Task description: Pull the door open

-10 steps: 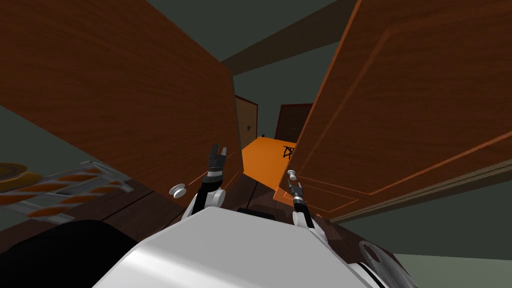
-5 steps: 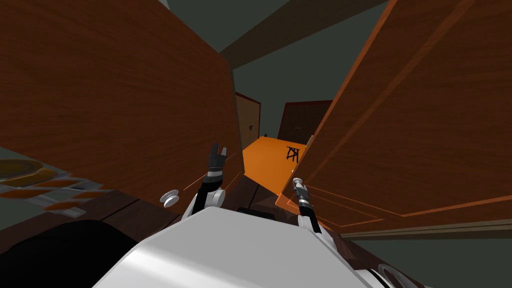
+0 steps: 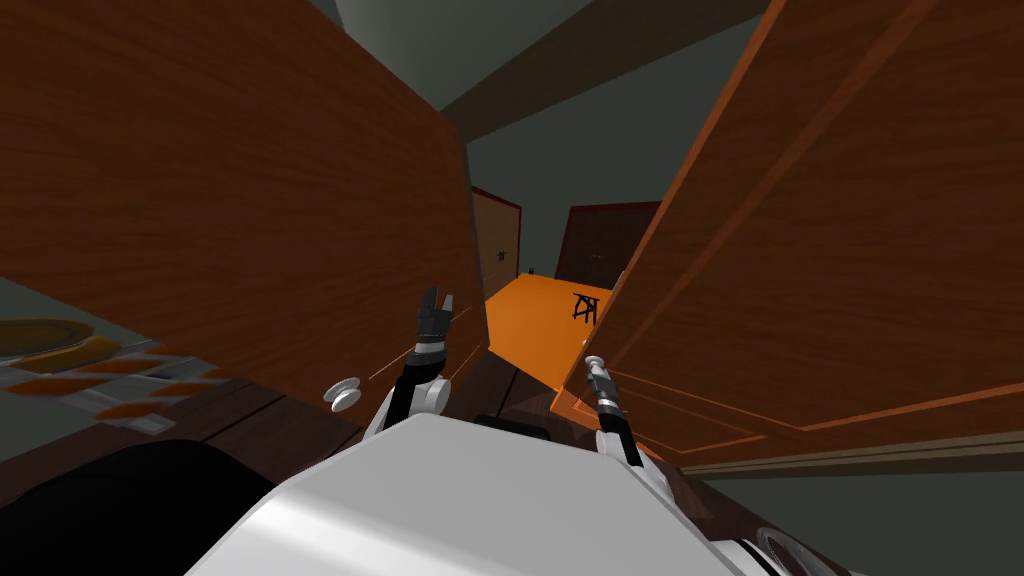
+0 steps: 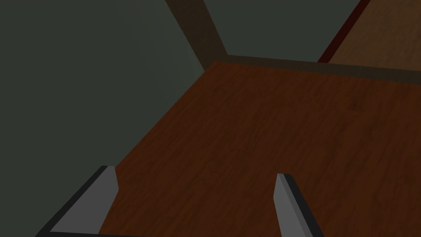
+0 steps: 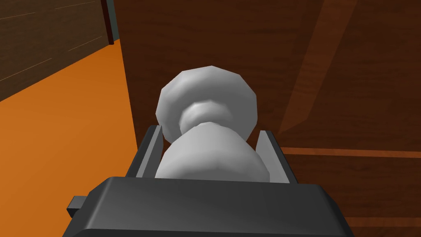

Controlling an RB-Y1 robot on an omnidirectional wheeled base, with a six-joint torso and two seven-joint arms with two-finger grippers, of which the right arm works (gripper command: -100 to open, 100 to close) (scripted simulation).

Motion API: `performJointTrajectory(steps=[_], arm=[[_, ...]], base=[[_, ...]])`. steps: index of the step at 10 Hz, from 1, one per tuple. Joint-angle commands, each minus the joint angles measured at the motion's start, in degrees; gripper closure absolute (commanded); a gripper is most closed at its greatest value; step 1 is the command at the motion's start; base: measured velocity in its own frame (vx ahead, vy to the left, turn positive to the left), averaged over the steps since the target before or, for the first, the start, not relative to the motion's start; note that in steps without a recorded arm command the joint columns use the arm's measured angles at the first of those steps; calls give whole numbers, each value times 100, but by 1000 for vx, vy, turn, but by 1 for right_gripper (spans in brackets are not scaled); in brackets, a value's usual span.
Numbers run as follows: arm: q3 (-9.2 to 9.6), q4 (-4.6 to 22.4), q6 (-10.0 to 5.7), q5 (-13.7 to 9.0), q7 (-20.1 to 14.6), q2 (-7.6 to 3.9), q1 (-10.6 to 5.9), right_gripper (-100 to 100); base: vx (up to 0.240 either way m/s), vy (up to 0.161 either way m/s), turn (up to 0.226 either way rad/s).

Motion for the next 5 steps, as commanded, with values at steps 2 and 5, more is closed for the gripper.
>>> performJointTrajectory(steps=[2,5], arm=[[109,-24,-62,50,-128,-75,50,100],[317,-71,-181,147,-371,-220,145,100]], base=[[-64,-13,52],[-213,-39,101]])
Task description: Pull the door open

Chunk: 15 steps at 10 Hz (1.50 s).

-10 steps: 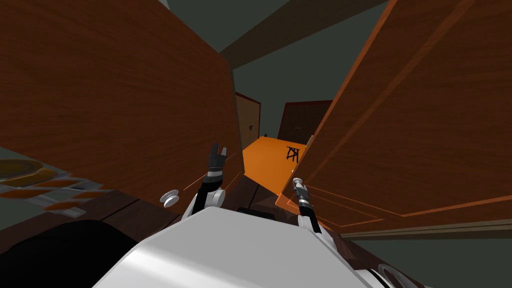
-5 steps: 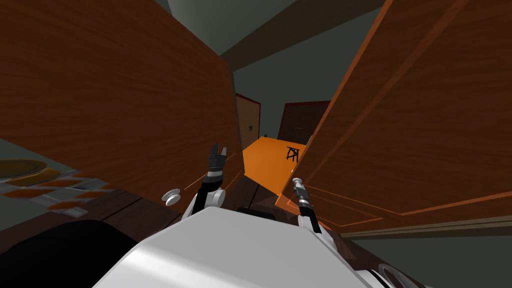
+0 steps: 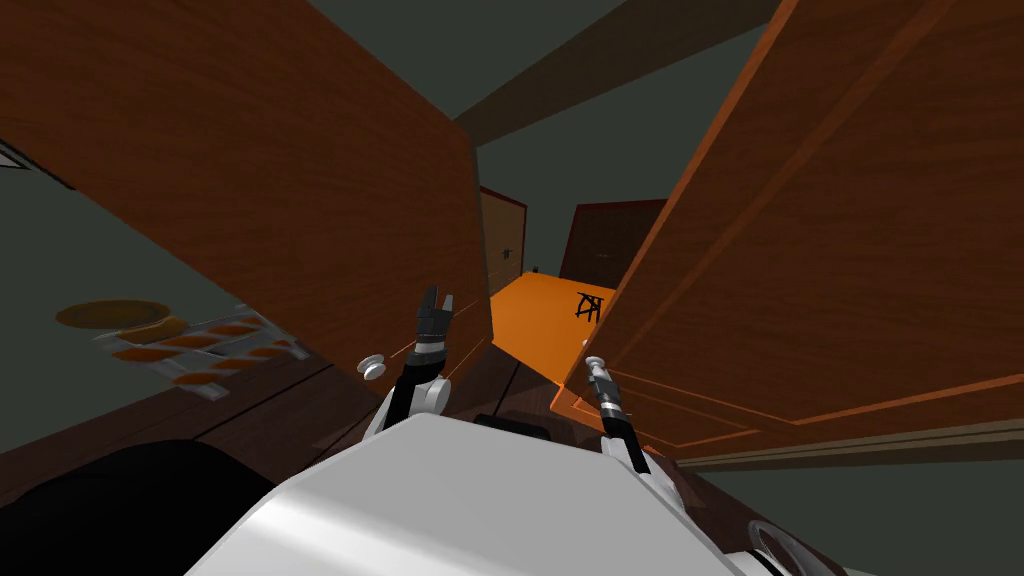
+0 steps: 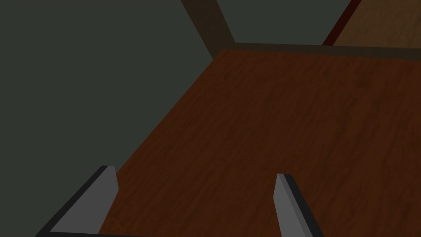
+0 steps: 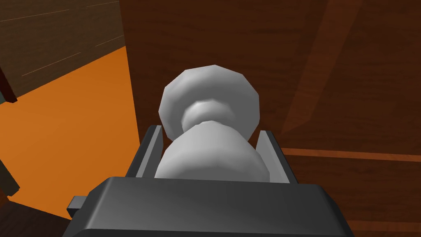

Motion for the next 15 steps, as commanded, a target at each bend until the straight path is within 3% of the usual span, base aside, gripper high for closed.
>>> performJointTrajectory(steps=[1,5,6,15], arm=[[142,12,-88,63,-162,-59,46,100],[467,-61,-274,215,-541,-285,194,100],[416,-12,-251,192,-479,-257,166,100],[1009,3,-975,503,-1174,-750,536,100]], base=[[-240,-70,104],[-221,-47,95],[-100,-28,19],[-198,-63,101]])
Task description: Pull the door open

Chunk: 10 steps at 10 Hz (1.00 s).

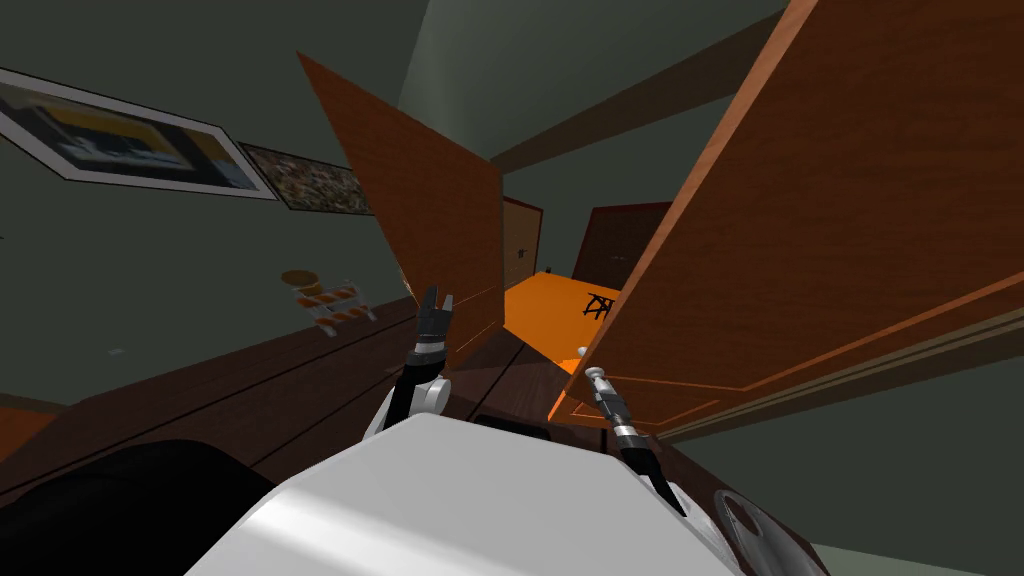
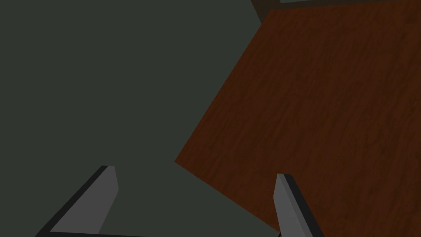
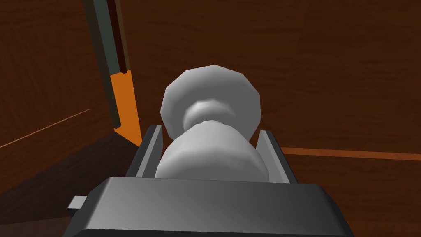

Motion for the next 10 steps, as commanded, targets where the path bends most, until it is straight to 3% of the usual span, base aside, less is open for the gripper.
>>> performJointTrajectory(steps=[1,2,10], arm=[[0,0,0,0,0,0,0,100],[65,68,-159,26,-84,-52,63,100],[330,347,-913,121,-441,-327,337,100]], base=[[-83,-22,16],[-129,-84,162],[-210,-82,164]])
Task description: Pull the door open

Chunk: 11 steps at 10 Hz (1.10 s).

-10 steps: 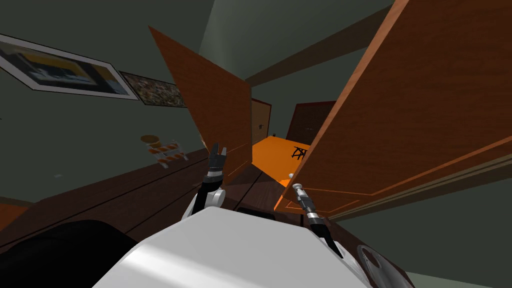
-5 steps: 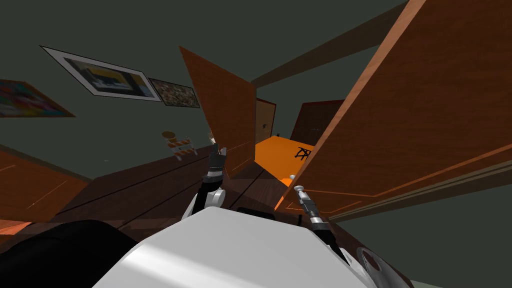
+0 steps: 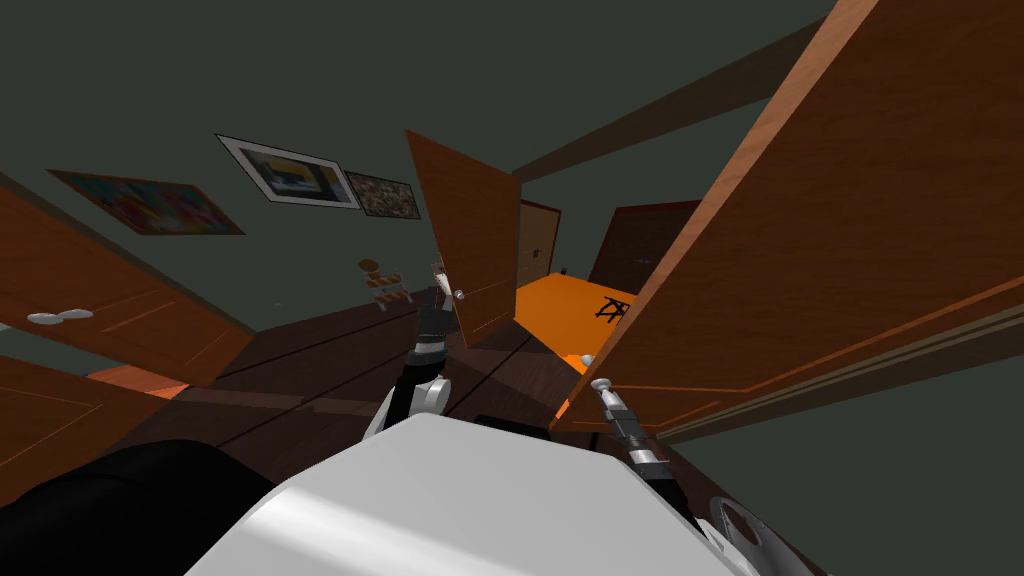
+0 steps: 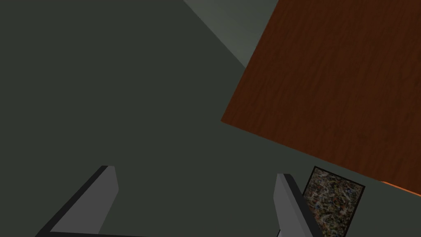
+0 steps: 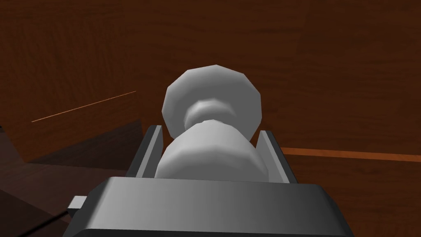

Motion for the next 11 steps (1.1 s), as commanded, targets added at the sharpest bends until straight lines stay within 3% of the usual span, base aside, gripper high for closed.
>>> performJointTrajectory(steps=[1,11], arm=[[0,0,0,0,0,0,0,100],[33,341,-533,222,-250,-85,93,100]], base=[[-82,-31,23],[-185,-76,147]])
